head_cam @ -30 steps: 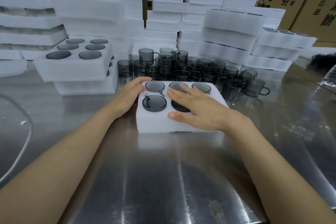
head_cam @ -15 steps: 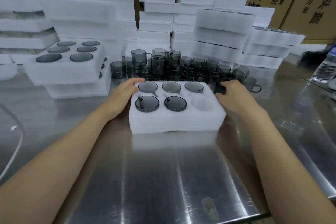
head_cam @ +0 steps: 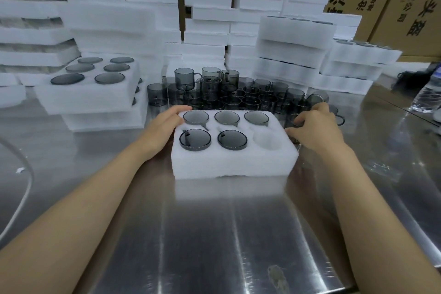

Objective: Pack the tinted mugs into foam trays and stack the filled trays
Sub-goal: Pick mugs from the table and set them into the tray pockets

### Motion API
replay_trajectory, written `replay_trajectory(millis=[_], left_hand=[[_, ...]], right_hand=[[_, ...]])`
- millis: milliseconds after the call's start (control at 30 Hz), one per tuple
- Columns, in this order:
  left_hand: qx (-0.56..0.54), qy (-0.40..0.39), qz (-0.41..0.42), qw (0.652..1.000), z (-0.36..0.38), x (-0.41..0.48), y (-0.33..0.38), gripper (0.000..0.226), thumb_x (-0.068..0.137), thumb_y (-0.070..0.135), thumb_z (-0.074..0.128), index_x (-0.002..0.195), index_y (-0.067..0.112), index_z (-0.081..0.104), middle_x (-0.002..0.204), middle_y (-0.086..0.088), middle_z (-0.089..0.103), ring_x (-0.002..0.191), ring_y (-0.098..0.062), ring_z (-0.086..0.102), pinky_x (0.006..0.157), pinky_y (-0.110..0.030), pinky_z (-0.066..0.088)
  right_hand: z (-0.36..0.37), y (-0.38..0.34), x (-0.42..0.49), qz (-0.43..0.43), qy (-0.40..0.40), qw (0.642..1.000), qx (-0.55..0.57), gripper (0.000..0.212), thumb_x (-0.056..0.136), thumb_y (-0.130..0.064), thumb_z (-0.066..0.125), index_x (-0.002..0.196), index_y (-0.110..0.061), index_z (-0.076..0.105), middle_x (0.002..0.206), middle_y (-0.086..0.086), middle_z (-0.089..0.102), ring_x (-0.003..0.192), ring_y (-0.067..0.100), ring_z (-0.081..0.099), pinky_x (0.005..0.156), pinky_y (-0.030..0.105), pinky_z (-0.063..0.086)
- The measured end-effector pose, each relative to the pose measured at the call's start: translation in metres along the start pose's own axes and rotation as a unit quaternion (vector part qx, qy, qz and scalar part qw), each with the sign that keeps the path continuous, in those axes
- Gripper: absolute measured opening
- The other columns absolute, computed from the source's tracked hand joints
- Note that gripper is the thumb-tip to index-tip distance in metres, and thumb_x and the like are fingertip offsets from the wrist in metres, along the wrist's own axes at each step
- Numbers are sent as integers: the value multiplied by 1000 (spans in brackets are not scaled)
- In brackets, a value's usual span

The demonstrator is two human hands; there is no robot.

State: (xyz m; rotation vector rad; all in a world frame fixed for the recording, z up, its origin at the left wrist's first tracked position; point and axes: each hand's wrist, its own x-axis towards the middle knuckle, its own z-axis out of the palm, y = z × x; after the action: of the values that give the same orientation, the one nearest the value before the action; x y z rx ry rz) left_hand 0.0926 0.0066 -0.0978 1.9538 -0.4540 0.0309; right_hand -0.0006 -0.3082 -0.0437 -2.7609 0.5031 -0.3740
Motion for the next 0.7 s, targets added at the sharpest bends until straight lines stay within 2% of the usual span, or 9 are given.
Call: replay_trajectory(millis=[67,133,200,267,300,400,500,600,700], left_hand=[[-3,1,0,1000,0,0,0,41,67,50,43,104,57,61,116,29,60,116,0,52,108,-37,38],[-4,3,1,1000,0,0,0,41,68,49,44,105,57,61,119,26,60,116,-2,53,108,-38,37],[-4,2,1,1000,0,0,0,40,70,47,43,105,56,61,120,24,60,116,-2,53,108,-38,37],[-5,0,1,1000,0,0,0,39,72,45,43,105,57,61,119,24,60,116,-2,53,108,-38,38],[-6,1,1,1000,0,0,0,38,73,43,43,104,57,61,120,23,61,116,-3,53,109,-38,37],[-10,3,2,1000,1,0,0,38,76,39,43,104,56,61,124,18,60,119,-5,52,110,-39,36],[-12,3,4,1000,2,-1,1,37,76,38,43,104,56,62,122,18,61,118,-5,53,109,-40,37],[-13,2,5,1000,2,-1,1,37,76,39,43,104,55,61,123,18,61,118,-7,53,110,-42,37],[-12,1,6,1000,1,-1,1,38,76,39,43,106,54,61,122,18,61,118,-6,53,109,-41,37]], right_hand=[[3,1,1,2,-7,1000,6,31,86,-34,68,105,-10,68,135,14,33,124,36,32,96,43,38],[6,2,3,3,-28,1000,8,32,87,-34,65,91,-2,67,124,16,39,116,37,39,95,41,41],[8,2,4,2,-21,999,34,37,86,-29,67,64,-1,55,100,16,45,91,34,51,78,36,46],[8,4,6,2,4,998,58,47,85,-22,69,50,-3,43,73,12,43,65,26,44,56,30,34],[8,5,7,0,17,998,64,47,84,-21,70,50,-1,45,67,13,45,64,25,44,55,30,30],[8,6,8,9,46,993,110,31,85,-23,71,62,-9,56,92,19,62,90,30,56,72,30,40],[8,3,9,3,69,986,155,18,81,-26,74,86,-14,61,115,14,60,102,29,57,87,35,45],[4,-2,7,-8,102,978,184,45,79,-28,74,120,-16,60,123,6,59,113,24,55,94,40,47],[-3,-8,5,-33,135,944,300,45,80,-16,70,123,-18,58,115,-5,60,105,13,57,86,22,46]])
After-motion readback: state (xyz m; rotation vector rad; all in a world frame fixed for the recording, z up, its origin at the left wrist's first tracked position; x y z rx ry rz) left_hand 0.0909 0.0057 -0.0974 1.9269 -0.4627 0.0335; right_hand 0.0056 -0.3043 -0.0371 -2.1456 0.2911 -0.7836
